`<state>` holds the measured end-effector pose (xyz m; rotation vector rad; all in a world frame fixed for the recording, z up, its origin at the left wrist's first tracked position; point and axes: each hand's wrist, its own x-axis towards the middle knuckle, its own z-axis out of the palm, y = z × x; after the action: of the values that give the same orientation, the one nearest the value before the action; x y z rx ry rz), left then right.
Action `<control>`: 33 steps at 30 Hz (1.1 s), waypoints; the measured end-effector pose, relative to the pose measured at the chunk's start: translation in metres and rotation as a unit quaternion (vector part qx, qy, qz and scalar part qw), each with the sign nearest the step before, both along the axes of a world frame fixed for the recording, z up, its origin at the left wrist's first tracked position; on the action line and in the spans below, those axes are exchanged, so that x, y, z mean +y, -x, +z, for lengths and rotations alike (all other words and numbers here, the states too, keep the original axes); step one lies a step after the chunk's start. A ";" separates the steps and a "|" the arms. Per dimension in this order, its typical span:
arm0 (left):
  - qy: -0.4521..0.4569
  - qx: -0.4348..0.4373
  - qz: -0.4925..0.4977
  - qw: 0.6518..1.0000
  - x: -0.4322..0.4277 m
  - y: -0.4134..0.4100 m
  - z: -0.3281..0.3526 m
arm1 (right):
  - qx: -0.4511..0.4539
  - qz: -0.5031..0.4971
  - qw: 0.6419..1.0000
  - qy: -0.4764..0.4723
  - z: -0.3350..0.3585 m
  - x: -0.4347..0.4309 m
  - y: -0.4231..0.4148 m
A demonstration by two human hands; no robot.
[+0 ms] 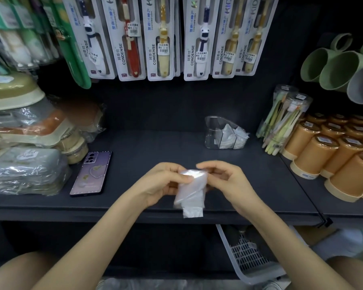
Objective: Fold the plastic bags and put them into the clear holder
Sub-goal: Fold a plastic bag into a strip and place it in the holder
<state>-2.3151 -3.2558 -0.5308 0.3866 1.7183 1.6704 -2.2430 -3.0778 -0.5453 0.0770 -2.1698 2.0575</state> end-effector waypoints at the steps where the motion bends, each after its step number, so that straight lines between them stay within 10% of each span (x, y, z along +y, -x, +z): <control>1: 0.001 0.015 0.006 1.000 0.000 0.001 0.000 | -0.025 0.032 0.998 0.049 0.001 0.005 -0.001; 28: 0.055 0.222 0.005 0.973 0.098 0.054 -0.027 | -0.103 -0.210 0.972 0.019 -0.005 0.078 0.029; 33: 0.128 0.267 0.165 0.941 0.130 0.107 -0.030 | -0.127 -0.266 0.956 0.001 0.002 0.122 0.056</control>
<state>-2.4219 -3.1260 -0.5613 0.4769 2.4892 1.6284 -2.2994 -2.9557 -0.5430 -0.7283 -2.0168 1.8261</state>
